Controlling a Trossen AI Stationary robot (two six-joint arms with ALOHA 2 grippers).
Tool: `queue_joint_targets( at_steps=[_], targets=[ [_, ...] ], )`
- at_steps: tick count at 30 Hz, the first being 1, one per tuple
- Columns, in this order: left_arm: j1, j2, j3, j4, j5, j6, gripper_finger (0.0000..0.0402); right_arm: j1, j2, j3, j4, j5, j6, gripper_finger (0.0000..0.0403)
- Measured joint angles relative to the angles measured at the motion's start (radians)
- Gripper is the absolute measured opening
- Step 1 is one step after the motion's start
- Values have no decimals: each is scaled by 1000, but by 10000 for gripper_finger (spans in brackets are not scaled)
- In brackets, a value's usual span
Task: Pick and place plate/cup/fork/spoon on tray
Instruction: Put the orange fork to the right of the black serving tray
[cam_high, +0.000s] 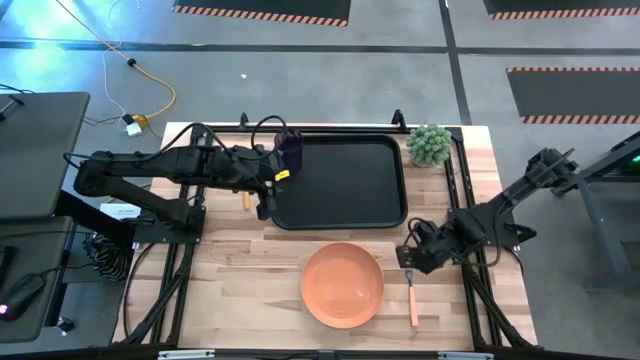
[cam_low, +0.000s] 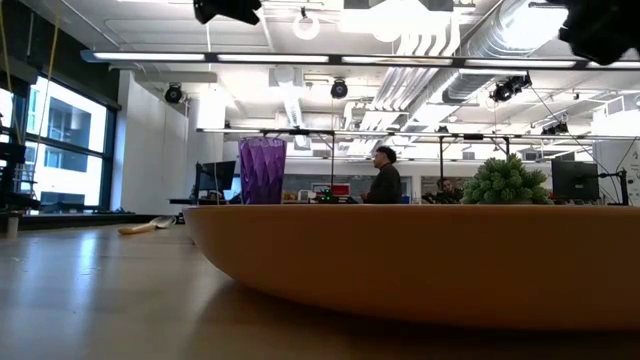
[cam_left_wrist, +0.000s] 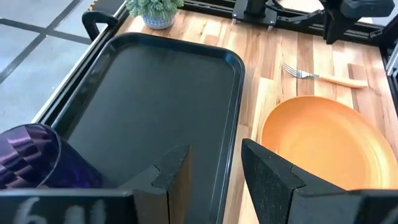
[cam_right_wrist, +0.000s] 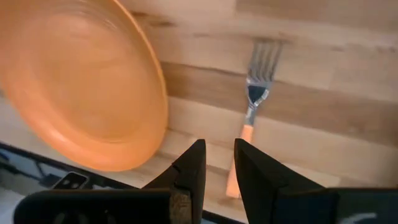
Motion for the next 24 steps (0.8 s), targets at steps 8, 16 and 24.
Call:
queue_joint_targets(
  at_steps=[8,16,24],
  targets=[
    [0,0,0,8,9,14,131,78,74,0,48,-51,77,76],
    [0,0,0,74,64,56,131,111,196,0,106,-68,82,76],
    [0,0,0,79,64,57,131,111,310,0,152,-176,83,115]
  ],
)
